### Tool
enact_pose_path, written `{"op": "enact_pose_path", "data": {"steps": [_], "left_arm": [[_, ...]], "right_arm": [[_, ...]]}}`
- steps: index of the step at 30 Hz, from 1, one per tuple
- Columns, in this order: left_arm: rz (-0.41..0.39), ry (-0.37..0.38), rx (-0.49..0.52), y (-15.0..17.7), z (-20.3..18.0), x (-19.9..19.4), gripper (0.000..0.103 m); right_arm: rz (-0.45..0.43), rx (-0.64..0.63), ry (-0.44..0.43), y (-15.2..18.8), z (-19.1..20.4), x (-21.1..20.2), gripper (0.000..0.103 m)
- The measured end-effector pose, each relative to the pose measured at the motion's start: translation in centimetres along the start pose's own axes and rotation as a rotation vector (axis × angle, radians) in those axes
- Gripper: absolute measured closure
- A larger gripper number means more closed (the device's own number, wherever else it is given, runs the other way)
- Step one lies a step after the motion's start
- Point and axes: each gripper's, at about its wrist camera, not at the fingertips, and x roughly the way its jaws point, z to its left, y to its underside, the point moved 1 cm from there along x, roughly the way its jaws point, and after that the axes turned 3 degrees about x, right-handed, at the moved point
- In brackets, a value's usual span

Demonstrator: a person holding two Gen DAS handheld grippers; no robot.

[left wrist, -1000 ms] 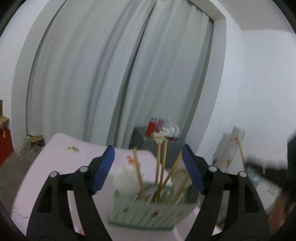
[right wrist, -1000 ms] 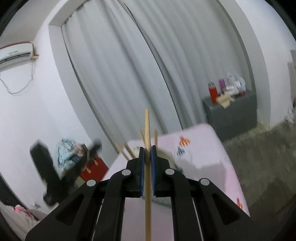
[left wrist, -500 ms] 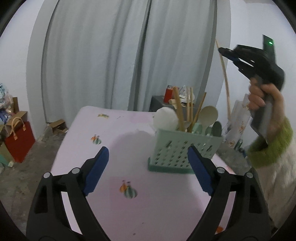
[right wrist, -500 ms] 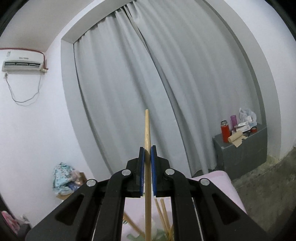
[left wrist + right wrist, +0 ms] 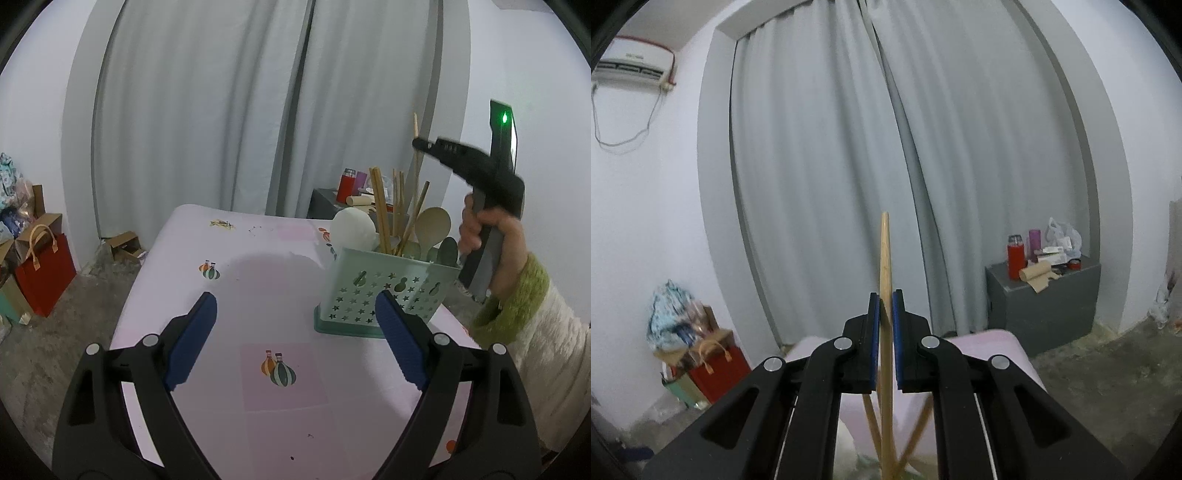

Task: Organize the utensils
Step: 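Open the right gripper over the basket to drop its chopstick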

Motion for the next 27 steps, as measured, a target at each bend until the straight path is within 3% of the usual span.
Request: {"op": "enact_pose_path", "data": {"steps": [8,10,11,12,19,27], "left_arm": [[0.015,0.015,-0.016,0.1,-0.6,-0.3,0.019],[0.023,0.019,-0.019,0.1,-0.8,-0.3,0.019],[0.029,0.02,-0.018,0.2,-1.0,-0.3,0.018],[0.035,0.02,-0.014,0.2,-1.2,-0.3,0.018],[0.053,0.019,0.005,-0.1,-3.0,-0.6,0.012],[0.137,-0.023,0.035,-0.4,-5.5,0.3,0.008]], "right_arm": [[0.051,0.017,-0.006,0.7,-1.0,-1.2,0.095],[0.063,0.001,-0.004,0.8,-0.7,-2.0,0.085],[0.062,-0.005,0.003,0.7,-0.7,-2.8,0.068],[0.051,-0.007,0.002,0.7,-0.7,-3.6,0.06],[0.018,0.02,0.023,0.3,-0.5,-10.1,0.047],[0.197,0.028,0.138,5.1,0.6,-14.7,0.026]]}}
